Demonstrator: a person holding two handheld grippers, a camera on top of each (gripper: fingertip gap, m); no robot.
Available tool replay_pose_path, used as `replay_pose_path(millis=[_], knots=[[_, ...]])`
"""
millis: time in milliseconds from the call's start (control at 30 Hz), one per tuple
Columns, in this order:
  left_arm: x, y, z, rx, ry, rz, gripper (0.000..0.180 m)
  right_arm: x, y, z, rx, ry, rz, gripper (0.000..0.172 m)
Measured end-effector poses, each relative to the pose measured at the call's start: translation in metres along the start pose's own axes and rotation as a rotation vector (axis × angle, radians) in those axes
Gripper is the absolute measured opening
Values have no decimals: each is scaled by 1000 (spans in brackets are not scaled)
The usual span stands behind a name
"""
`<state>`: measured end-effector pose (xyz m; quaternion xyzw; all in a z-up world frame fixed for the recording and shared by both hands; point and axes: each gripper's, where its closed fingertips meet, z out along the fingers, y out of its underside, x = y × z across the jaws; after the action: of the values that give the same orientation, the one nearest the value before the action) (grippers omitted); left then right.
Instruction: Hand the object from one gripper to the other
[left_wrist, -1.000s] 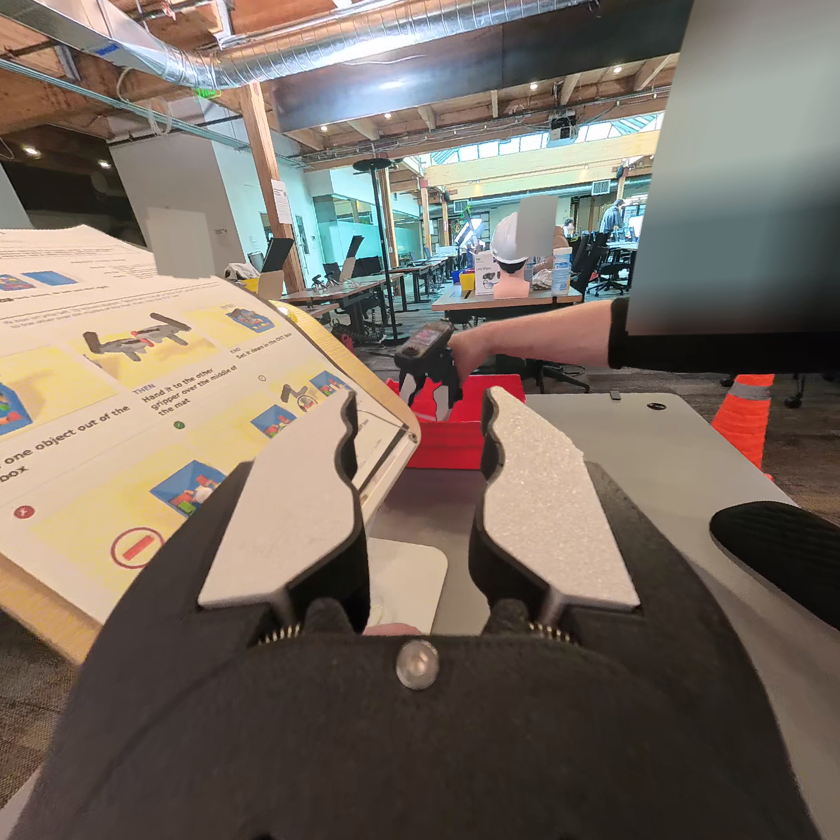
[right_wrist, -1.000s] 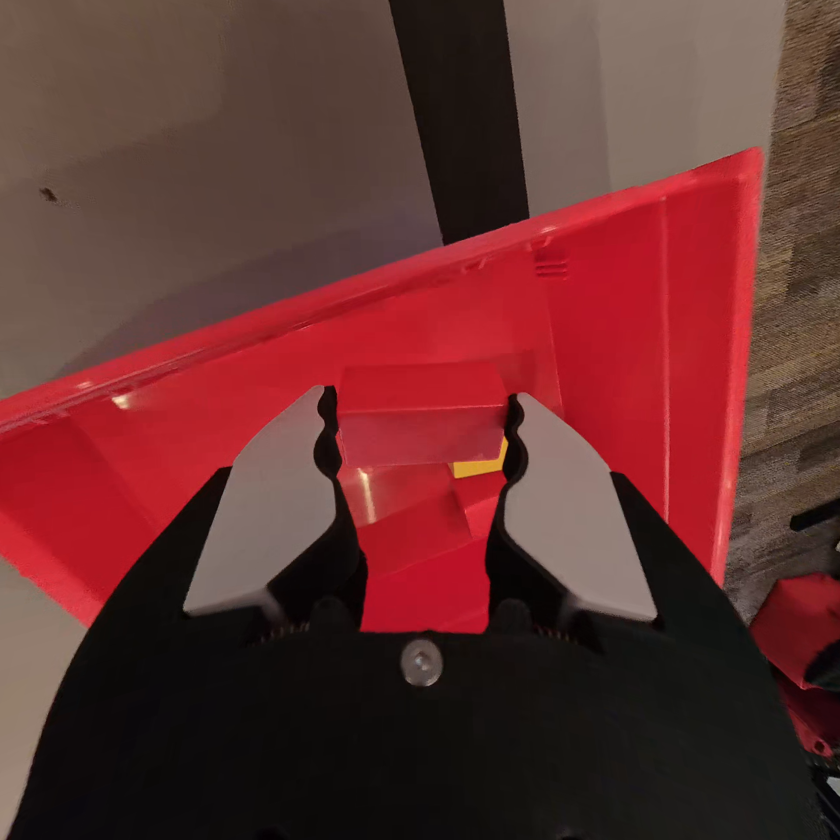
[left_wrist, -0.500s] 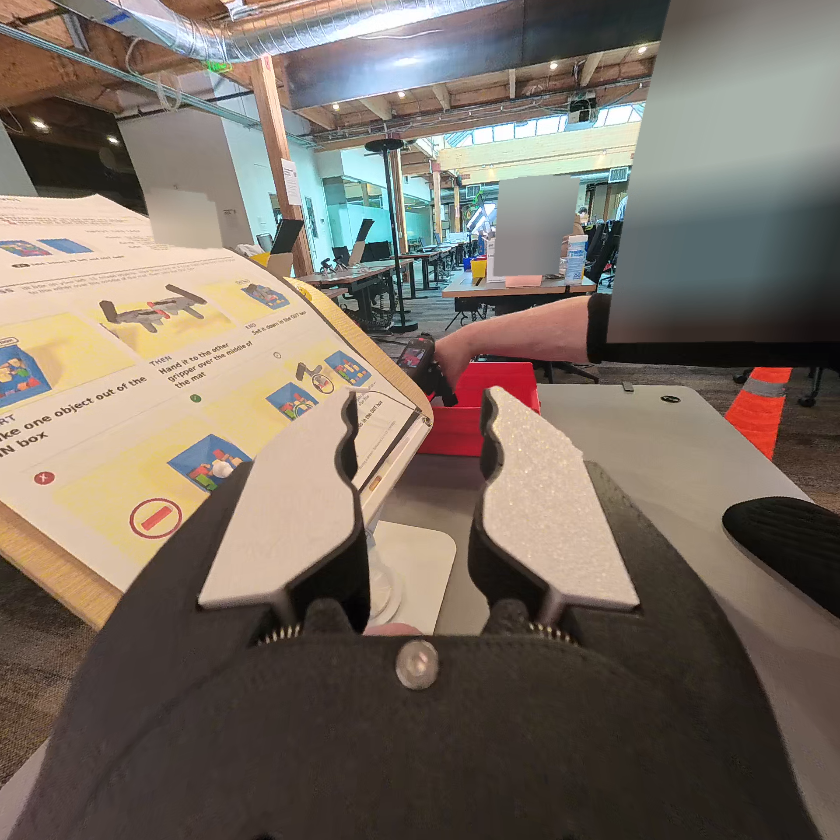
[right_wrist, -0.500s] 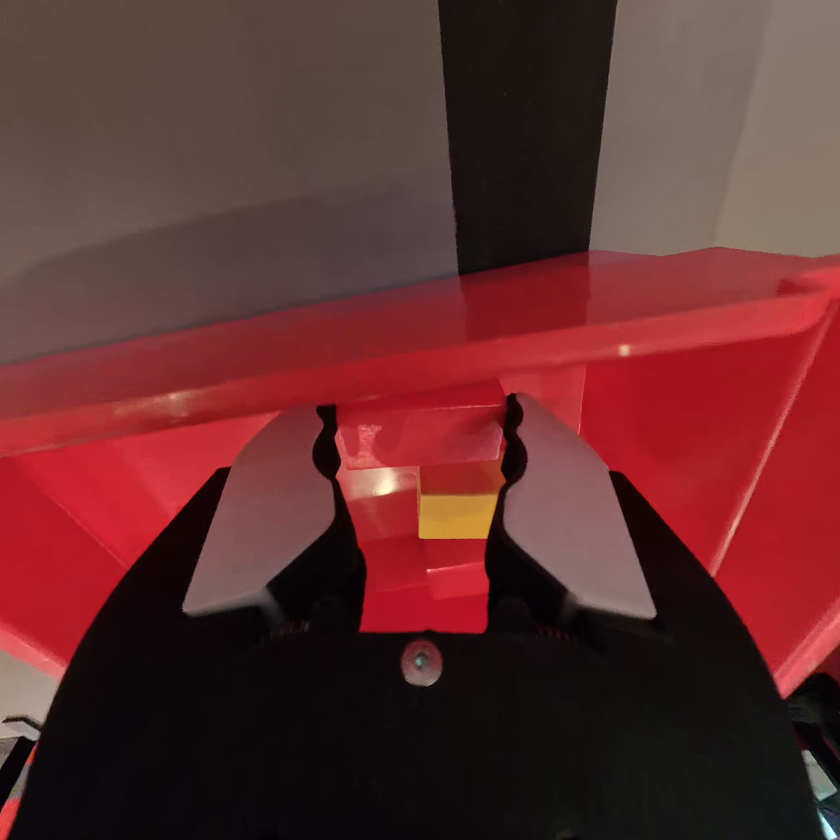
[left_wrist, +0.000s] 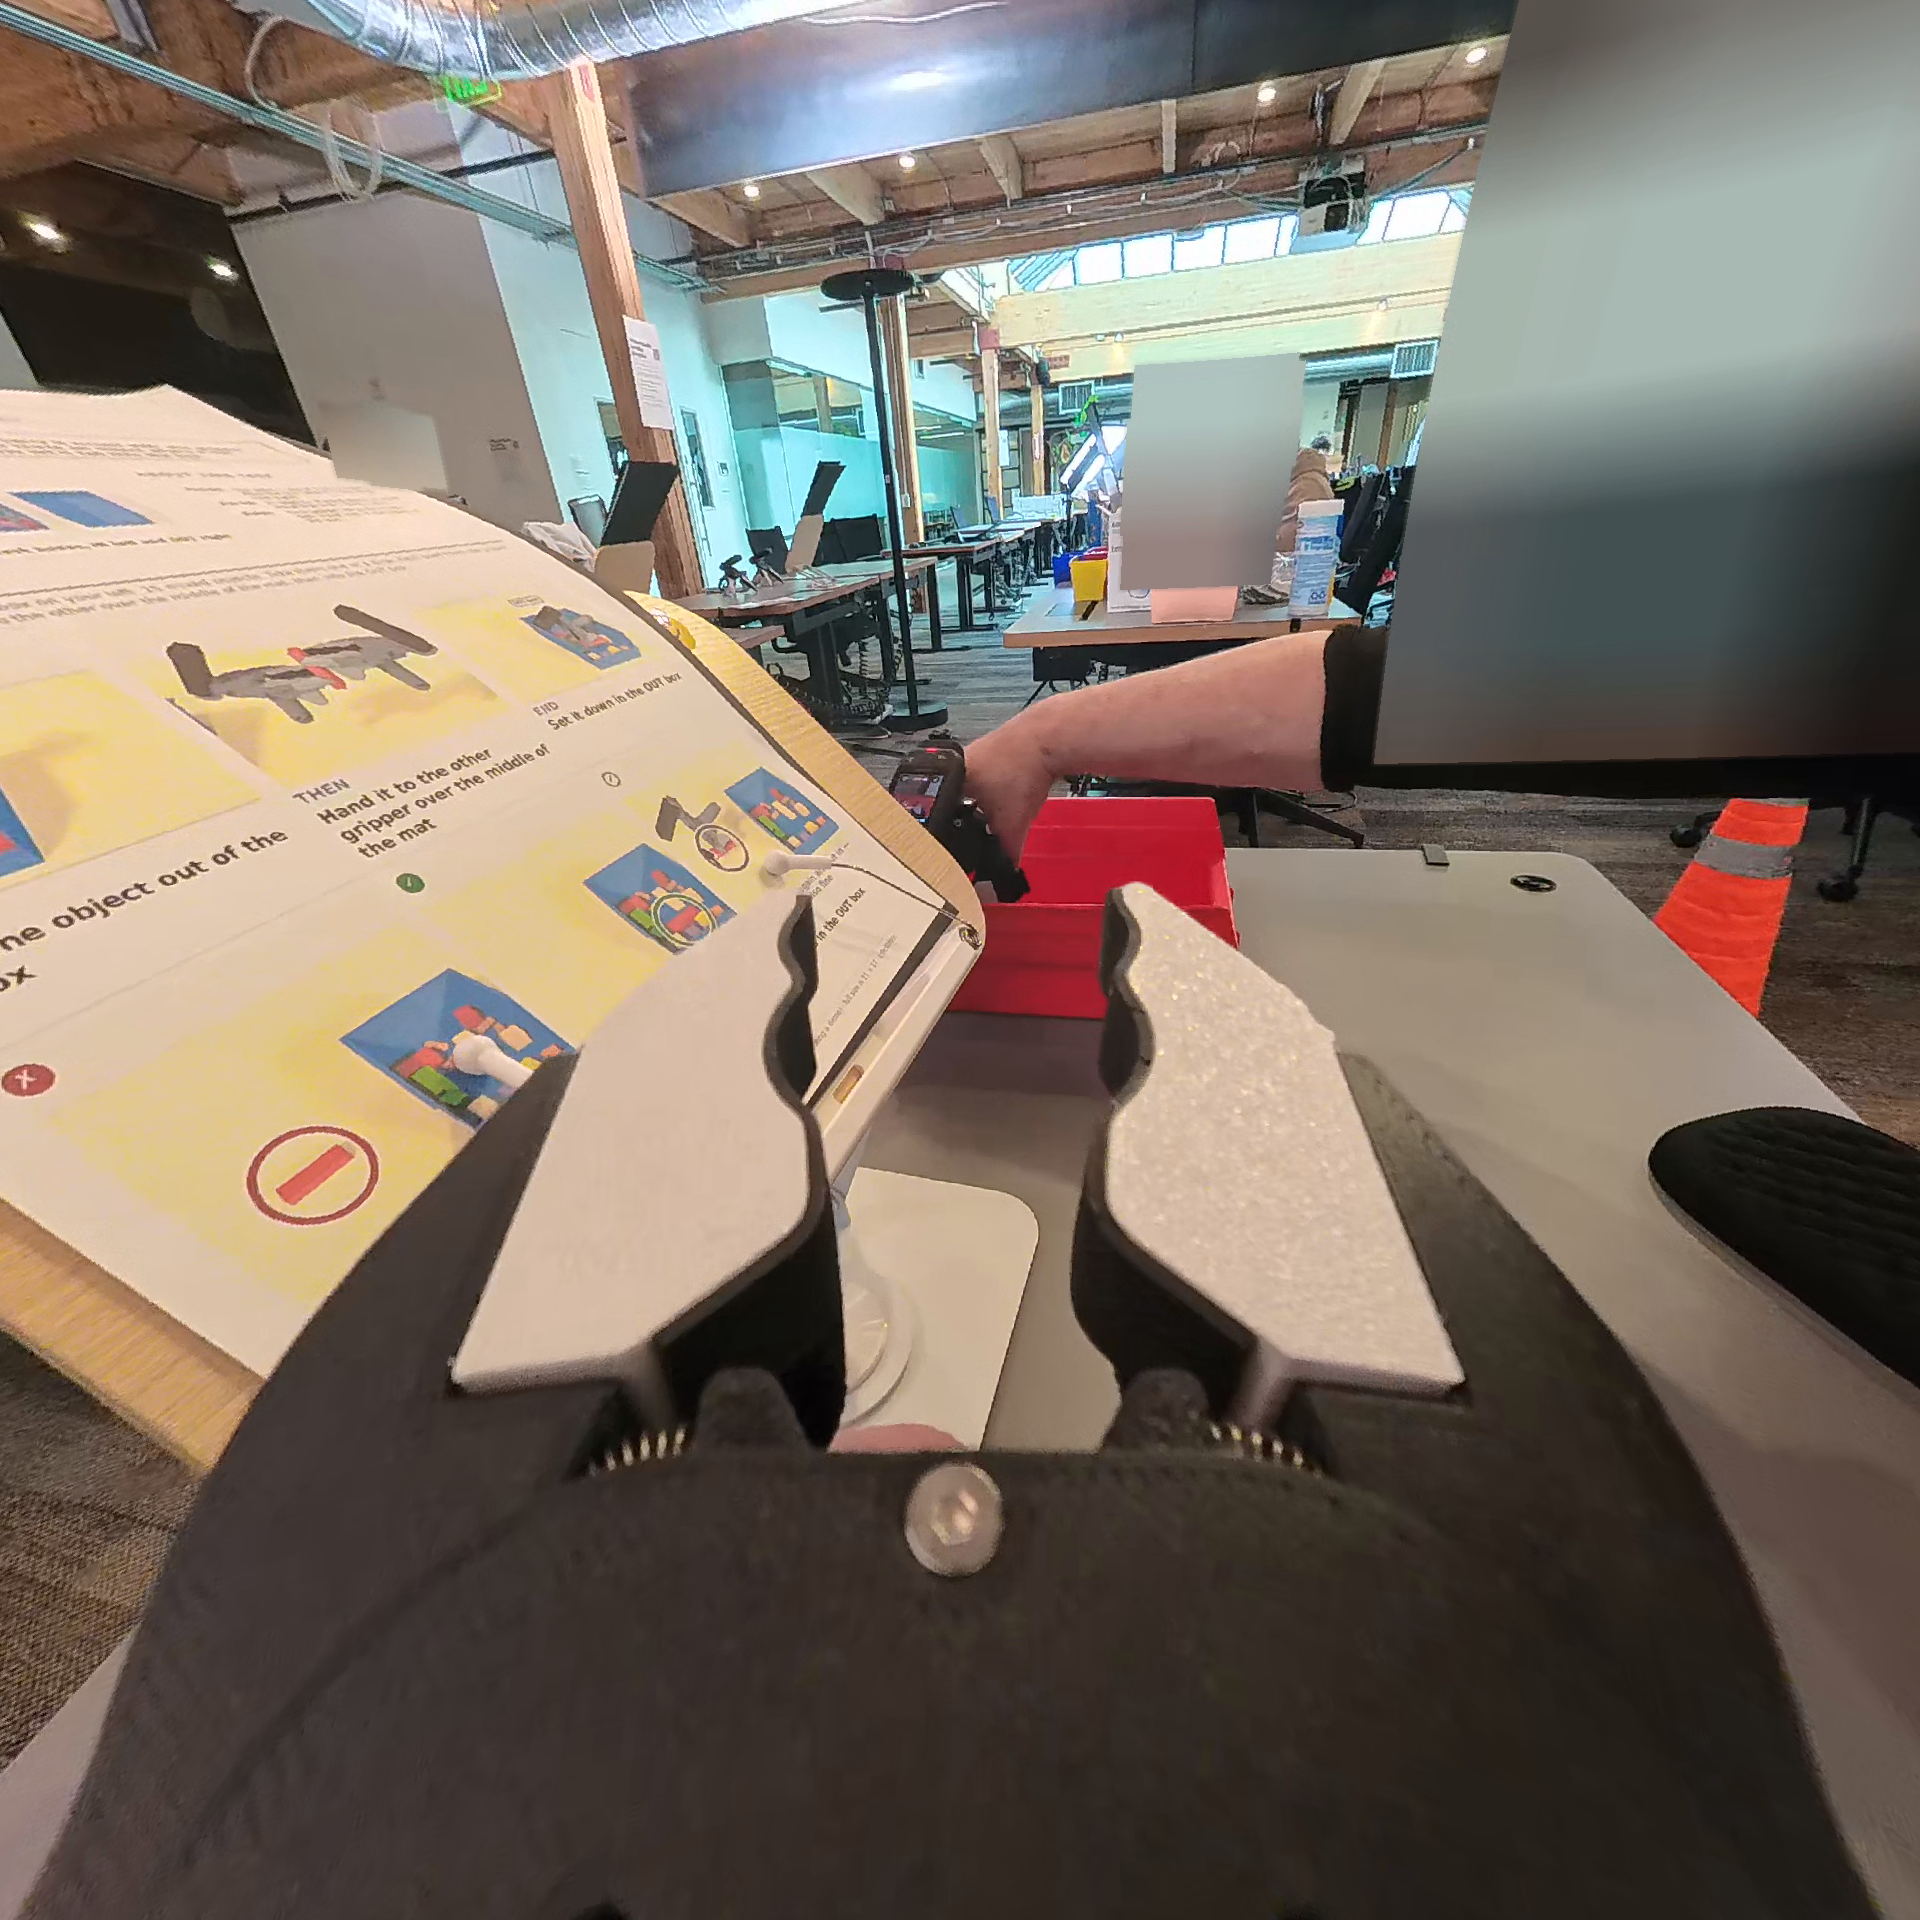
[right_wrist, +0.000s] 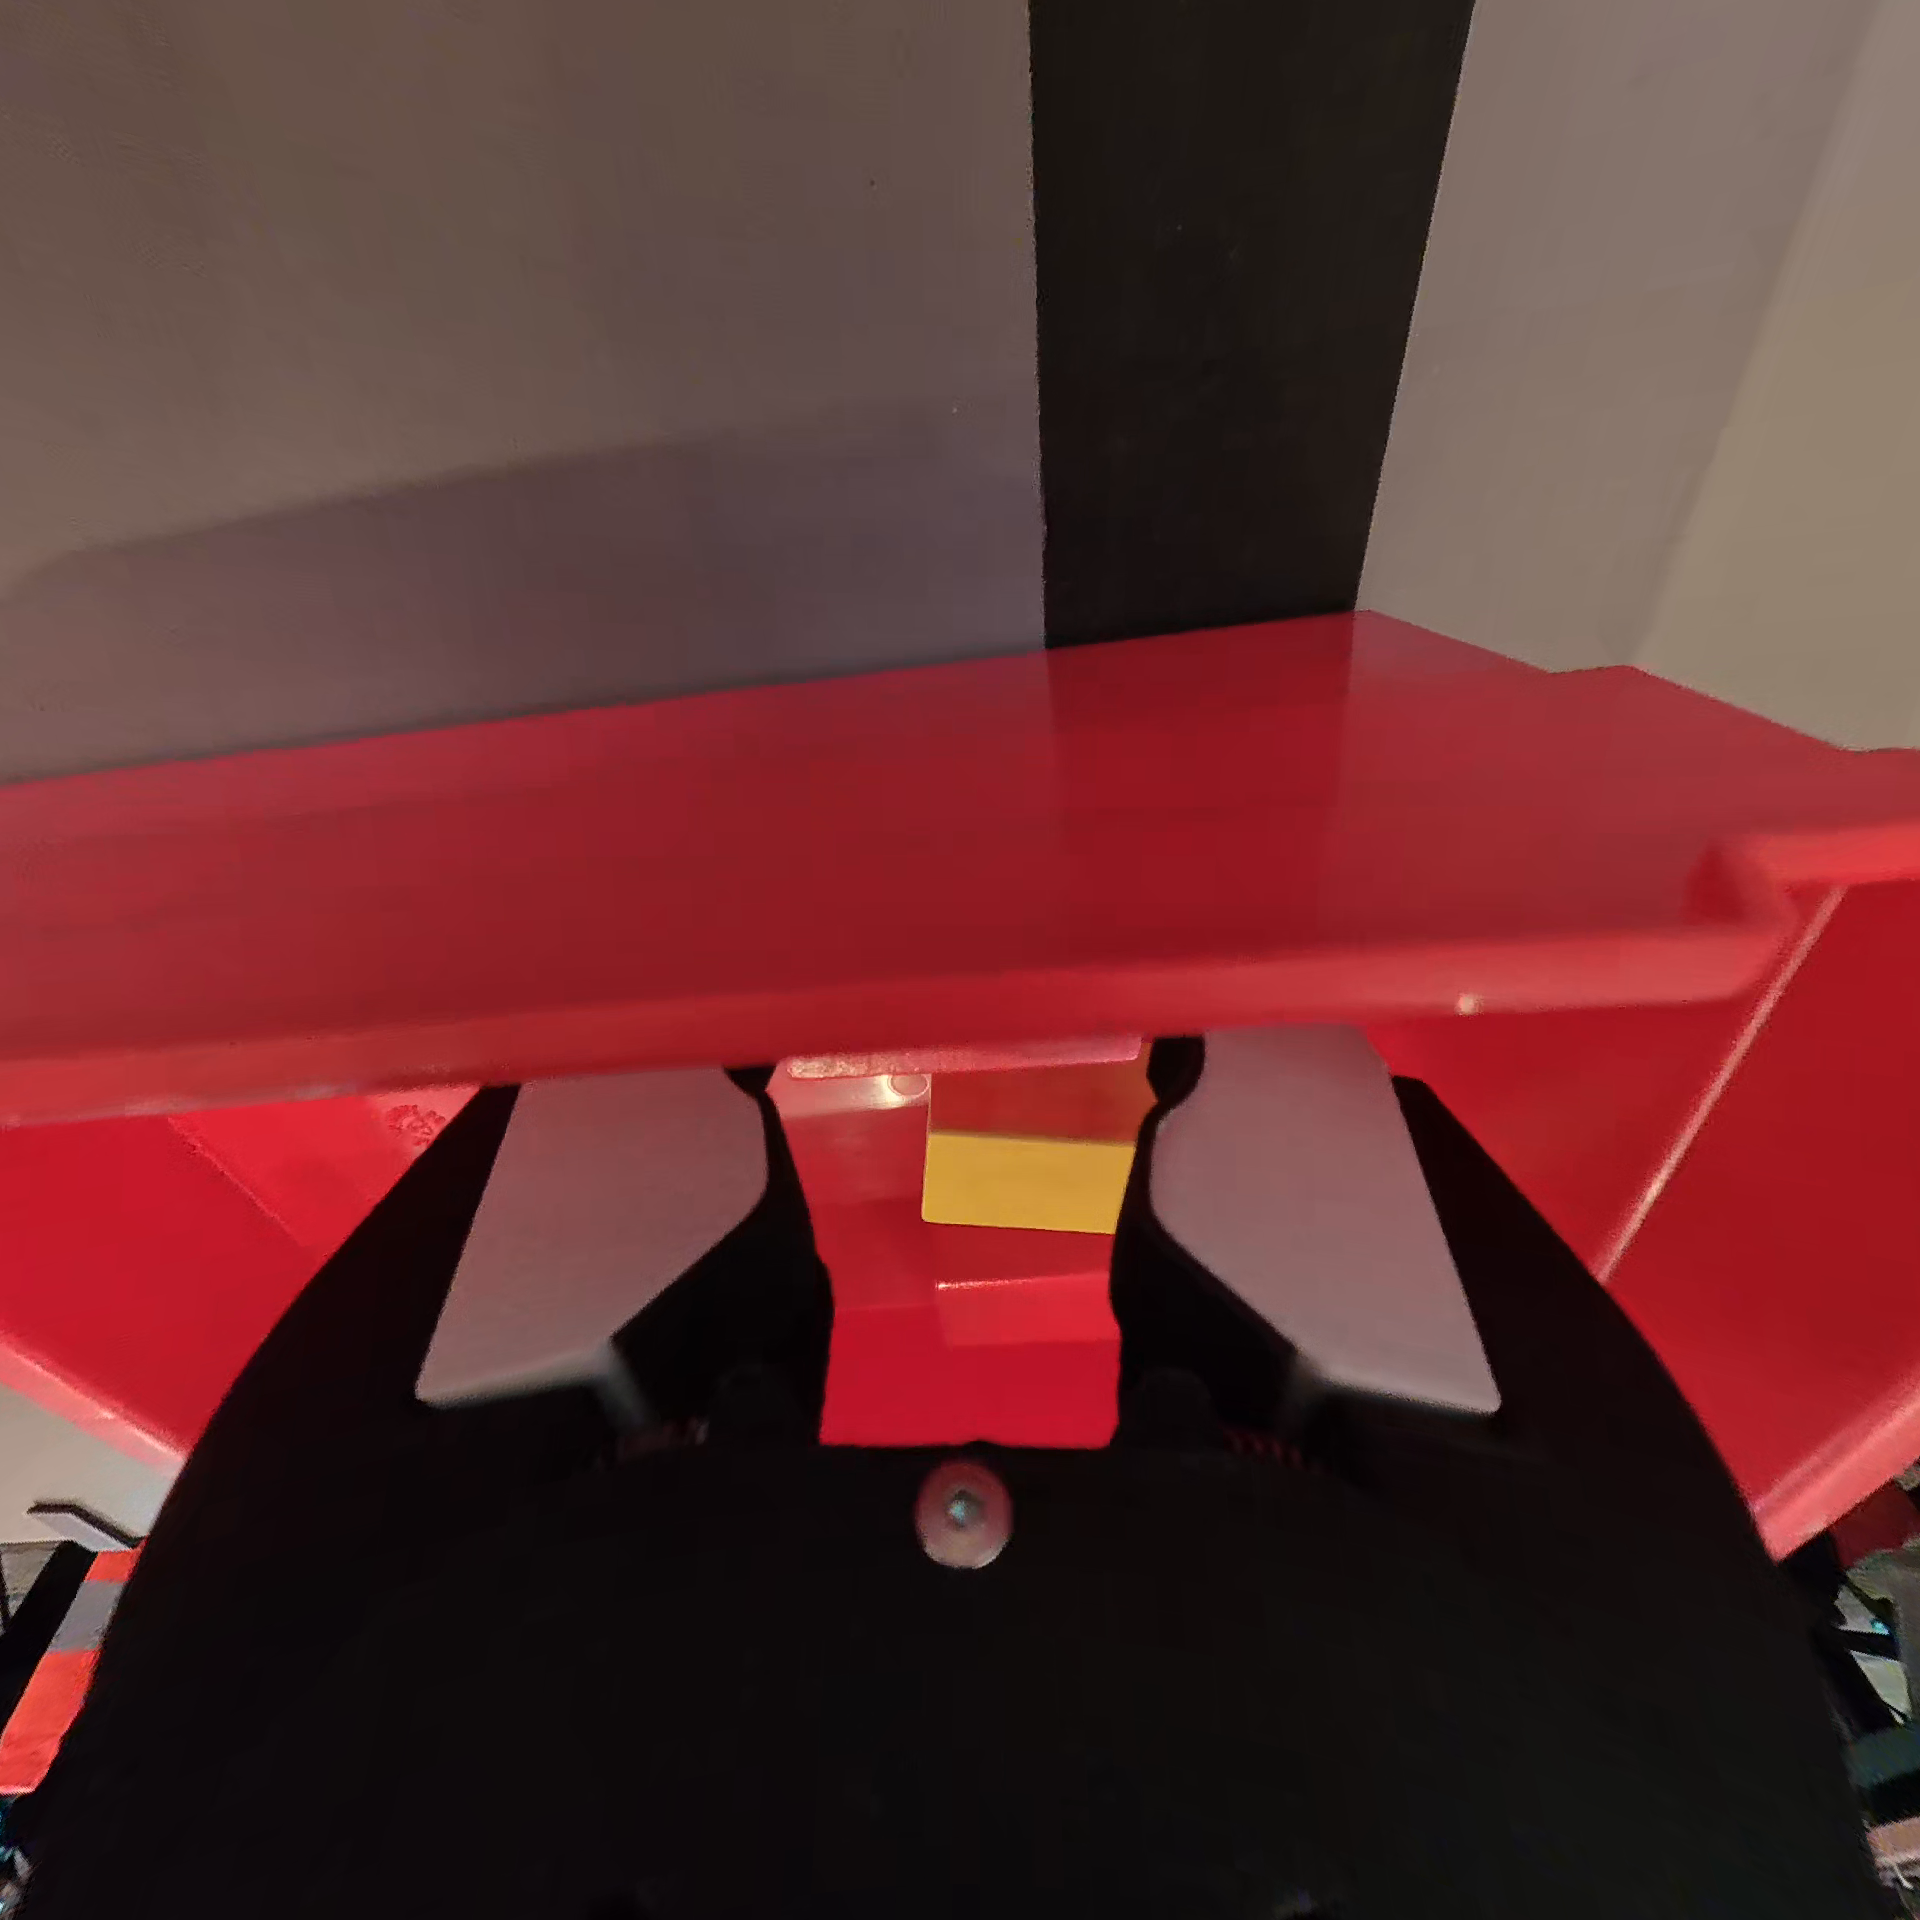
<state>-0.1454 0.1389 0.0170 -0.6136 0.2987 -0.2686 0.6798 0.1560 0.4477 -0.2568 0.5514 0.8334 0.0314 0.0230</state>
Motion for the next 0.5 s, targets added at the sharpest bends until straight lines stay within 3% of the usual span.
replay_pose_path(millis=[233, 500], knots=[[-8, -1, -8, -46, -56, 33, 60, -3, -1, -12, 24, 9, 68, 76], [-42, 3, -51, -233, -270, 96, 66, -11, 9, -69, 75, 176, 186, 70]])
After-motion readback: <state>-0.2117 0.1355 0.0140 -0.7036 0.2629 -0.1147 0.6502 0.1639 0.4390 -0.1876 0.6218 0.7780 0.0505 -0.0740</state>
